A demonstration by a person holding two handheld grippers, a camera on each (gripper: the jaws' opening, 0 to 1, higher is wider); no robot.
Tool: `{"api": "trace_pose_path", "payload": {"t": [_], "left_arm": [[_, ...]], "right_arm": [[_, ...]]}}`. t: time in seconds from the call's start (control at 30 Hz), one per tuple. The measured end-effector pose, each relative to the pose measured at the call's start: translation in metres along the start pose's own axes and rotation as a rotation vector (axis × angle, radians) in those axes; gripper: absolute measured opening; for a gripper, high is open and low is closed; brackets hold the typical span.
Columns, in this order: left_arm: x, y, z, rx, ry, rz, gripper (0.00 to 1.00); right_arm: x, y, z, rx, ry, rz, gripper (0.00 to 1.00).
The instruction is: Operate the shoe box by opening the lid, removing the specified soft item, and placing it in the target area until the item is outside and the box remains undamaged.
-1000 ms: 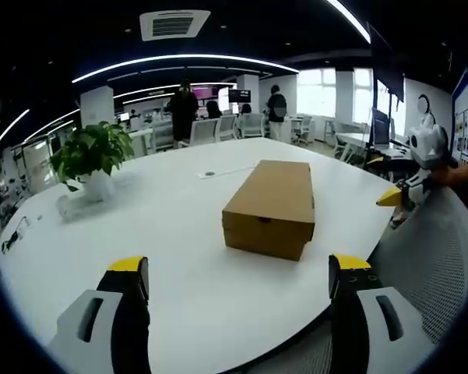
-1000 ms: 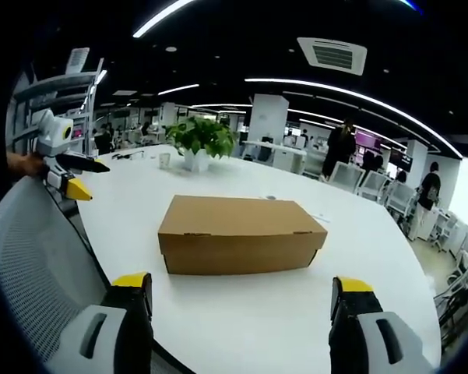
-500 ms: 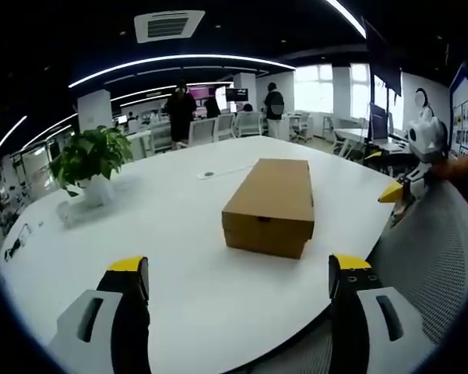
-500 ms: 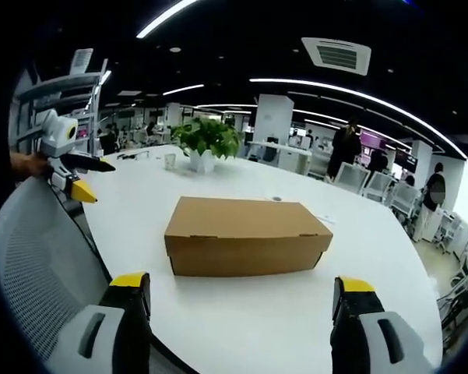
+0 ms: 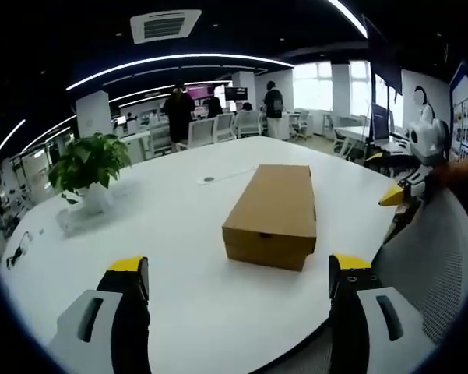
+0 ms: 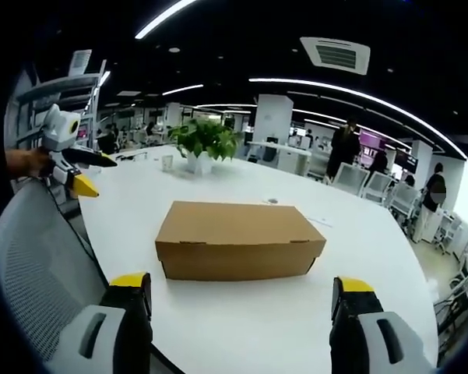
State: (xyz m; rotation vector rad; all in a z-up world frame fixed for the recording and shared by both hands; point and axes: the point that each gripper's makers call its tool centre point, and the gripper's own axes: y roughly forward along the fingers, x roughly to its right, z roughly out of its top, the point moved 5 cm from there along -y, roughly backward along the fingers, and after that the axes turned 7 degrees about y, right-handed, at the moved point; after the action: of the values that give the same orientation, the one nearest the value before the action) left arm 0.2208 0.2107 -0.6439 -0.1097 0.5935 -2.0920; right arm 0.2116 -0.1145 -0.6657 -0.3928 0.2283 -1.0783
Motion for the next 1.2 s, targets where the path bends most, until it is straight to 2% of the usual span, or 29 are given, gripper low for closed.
{"api": "trace_pose_path", "payload": {"t": [0.2, 0.47, 0.63, 0.77, 0.93, 1.07, 1.2], "left_arm": [[0.009, 0.011, 0.002, -0.030, -0.026, -0.011, 1.00], [0.022, 0.021, 0.003, -0.070, -0.034, -0.016, 1.00], [0.029, 0.029, 0.003, -0.081, -0.045, -0.022, 1.00], [0.038, 0.037, -0.003, -0.118, -0.053, -0.055, 1.00], [0.048, 0.046, -0.008, -0.129, -0.100, -0.106, 1.00], [0.053, 0.050, -0.010, -0.143, -0.095, -0.124, 1.00], [0.059, 0.055, -0.008, -0.154, -0.091, -0.136, 1.00]], "right_arm": [[0.008, 0.005, 0.007, 0.003, 0.005, 0.027, 0.96], [0.027, 0.017, 0.013, -0.026, -0.043, 0.076, 0.94], [0.037, 0.027, 0.018, -0.034, -0.040, 0.145, 0.91], [0.043, 0.036, 0.016, -0.039, -0.069, 0.173, 0.91], [0.051, 0.049, 0.016, -0.047, -0.092, 0.234, 0.93], [0.057, 0.058, 0.020, -0.043, -0.080, 0.287, 0.96], [0.065, 0.068, 0.022, -0.051, -0.137, 0.283, 0.93]]}}
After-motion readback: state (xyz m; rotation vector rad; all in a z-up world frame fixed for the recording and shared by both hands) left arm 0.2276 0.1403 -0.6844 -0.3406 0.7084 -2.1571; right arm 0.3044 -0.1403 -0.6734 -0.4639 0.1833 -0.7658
